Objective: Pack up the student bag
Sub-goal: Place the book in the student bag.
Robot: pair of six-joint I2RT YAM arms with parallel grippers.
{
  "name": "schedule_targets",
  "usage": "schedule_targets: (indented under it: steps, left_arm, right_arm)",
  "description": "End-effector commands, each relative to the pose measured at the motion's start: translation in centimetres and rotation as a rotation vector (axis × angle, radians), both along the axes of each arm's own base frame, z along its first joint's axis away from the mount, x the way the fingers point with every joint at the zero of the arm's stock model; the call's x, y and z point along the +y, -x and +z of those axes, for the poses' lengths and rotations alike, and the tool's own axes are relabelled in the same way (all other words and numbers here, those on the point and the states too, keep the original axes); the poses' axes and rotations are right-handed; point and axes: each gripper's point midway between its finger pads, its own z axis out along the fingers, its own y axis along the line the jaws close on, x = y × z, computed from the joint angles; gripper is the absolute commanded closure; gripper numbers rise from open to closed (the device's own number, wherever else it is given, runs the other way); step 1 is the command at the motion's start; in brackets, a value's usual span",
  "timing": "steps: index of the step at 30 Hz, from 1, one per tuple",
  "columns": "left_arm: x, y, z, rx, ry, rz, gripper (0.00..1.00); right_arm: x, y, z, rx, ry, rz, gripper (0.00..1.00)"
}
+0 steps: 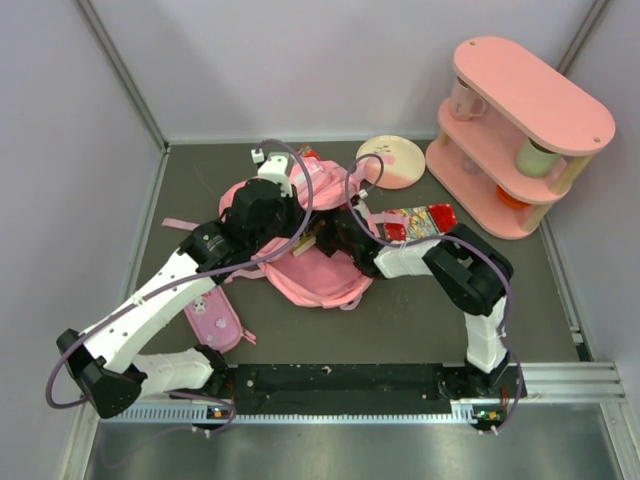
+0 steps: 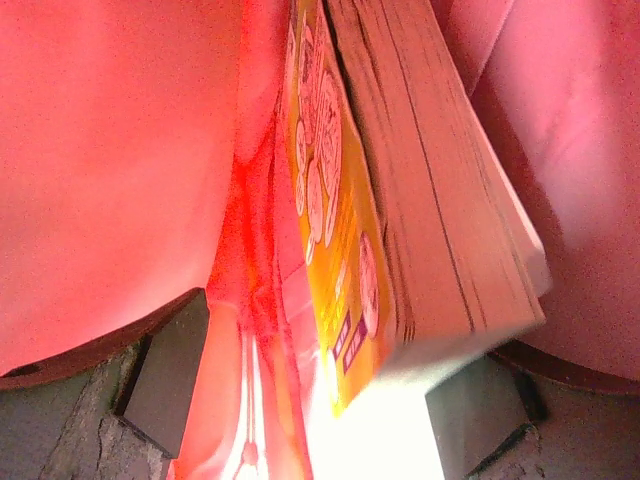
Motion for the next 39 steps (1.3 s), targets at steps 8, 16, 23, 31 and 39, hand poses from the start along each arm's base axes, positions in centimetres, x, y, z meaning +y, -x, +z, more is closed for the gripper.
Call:
schedule_targets:
  steps: [8,16,23,31,39]
  left_arm:
    - [0.8,-0.9,4.5,-0.135,0.135,0.054,1.0]
    - [0.4,-0.7,4.1,-0.124,0.148,0.034,1.0]
    - [0.4,-0.8,4.0,-0.12,0.151,0.034,1.0]
    - [1.0,-1.0,3.4,-0.112,0.126,0.063,1.0]
    - [2.1,-1.3,1.5,-0.084,0.096,0.104,1.0]
  right_arm:
    - [-2.0,2.7,4.7,-0.102,-0.013,0.042,0.23]
    - [-0.5,1.8,4.3,-0.09,-0.001,0.068,0.92]
    - [2.2,0.6,4.5,-0.085,-0.036,0.115,0.98]
    - [-0.4,2.0,3.5,-0.096,0.072,0.111,0.34]
    - [-4.4,5.0,5.0,-0.193,0.193,0.155,0.01]
